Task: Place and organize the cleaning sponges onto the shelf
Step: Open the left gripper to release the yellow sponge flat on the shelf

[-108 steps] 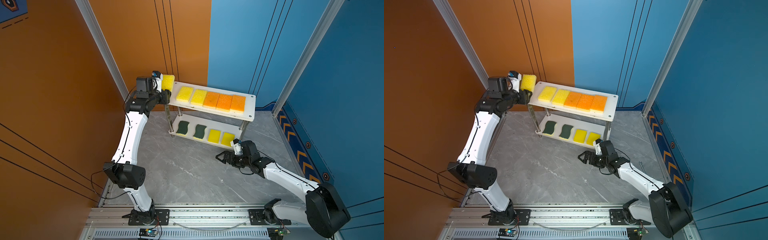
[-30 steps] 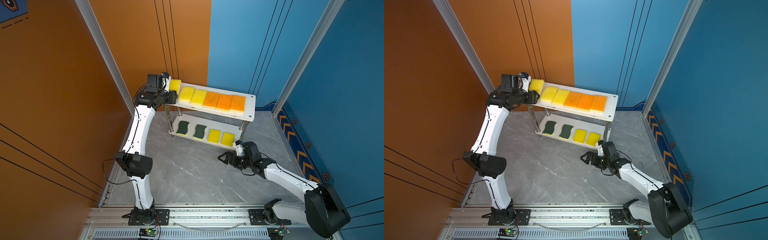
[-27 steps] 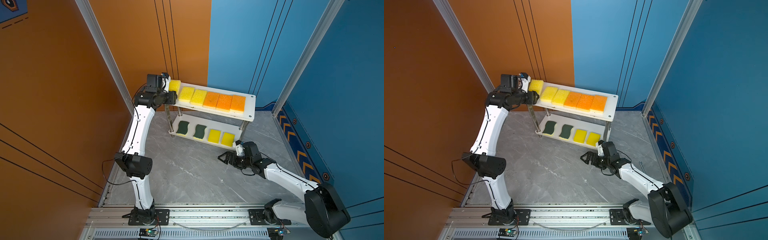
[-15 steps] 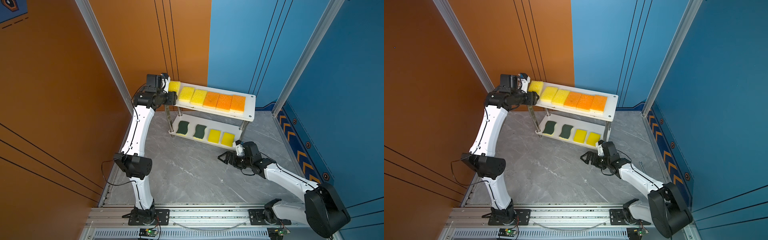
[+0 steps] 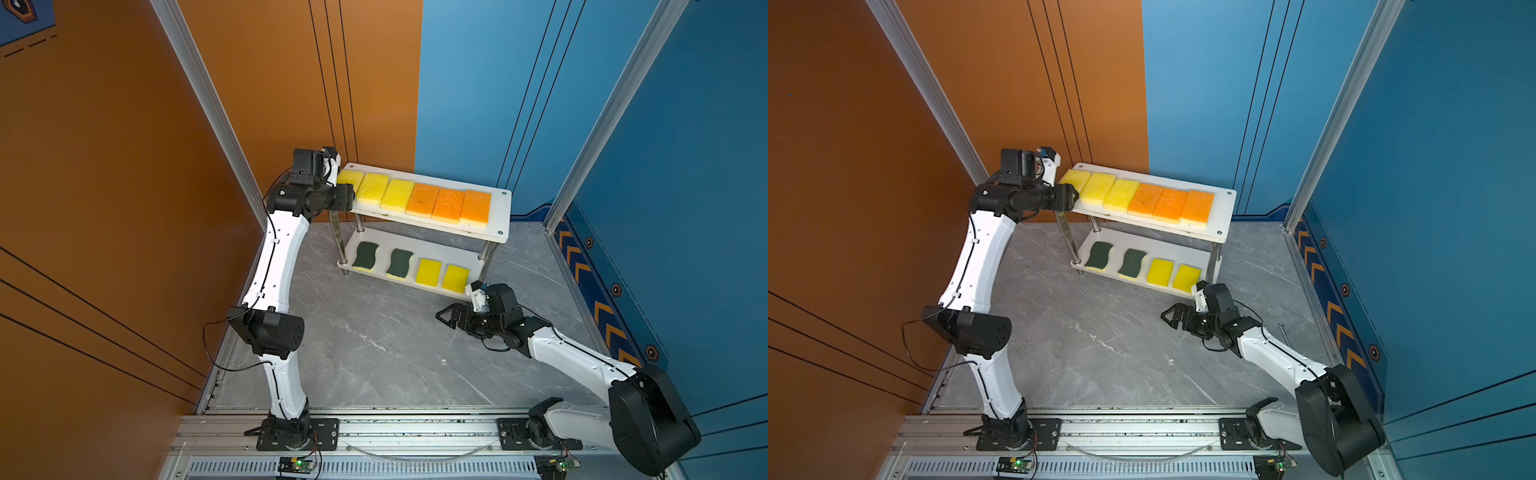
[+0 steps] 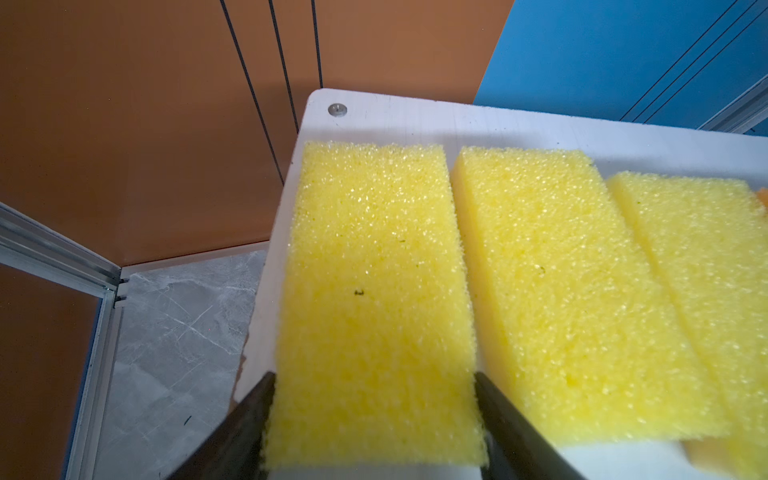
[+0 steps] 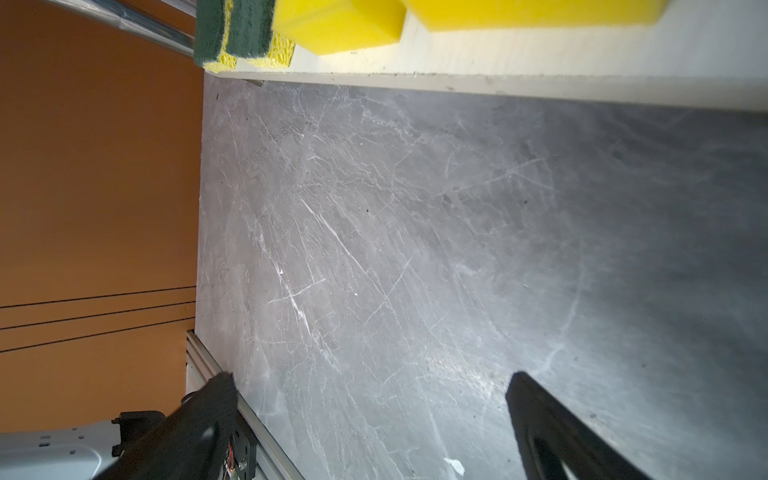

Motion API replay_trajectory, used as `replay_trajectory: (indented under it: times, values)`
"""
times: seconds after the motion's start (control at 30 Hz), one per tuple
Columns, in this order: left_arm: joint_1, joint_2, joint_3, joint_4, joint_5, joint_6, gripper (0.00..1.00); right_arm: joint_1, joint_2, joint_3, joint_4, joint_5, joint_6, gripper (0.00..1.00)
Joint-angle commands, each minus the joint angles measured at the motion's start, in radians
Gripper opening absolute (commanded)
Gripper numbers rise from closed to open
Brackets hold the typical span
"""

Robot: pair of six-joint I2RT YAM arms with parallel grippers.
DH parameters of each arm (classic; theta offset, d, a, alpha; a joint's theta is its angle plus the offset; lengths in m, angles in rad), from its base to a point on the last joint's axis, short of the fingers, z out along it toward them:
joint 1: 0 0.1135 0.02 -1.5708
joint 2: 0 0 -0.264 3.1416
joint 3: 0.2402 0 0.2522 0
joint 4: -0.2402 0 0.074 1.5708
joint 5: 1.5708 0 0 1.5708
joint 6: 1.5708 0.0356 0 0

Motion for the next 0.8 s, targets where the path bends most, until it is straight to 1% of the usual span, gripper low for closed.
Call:
replay_trajectory:
  times: [0.0,0.27,0.47,0.77]
  values:
    - [0.000,-0.033,-0.005,-0.023,-0.017,-0.013,0.73,-0.007,-0.006,-0.014,0.013,-0.005,0.013,1.00]
    - [0.006,-0.048,-0.015,-0.023,-0.011,-0.022,0.75,-0.010,-0.027,-0.014,-0.003,-0.001,0.010,1.00]
    - [0.009,-0.060,-0.032,-0.024,-0.005,-0.028,0.79,-0.014,-0.044,-0.016,-0.013,0.002,0.007,1.00]
    - [0.011,-0.103,-0.080,-0.022,-0.015,-0.026,0.80,-0.014,-0.042,-0.019,-0.011,0.001,0.007,1.00]
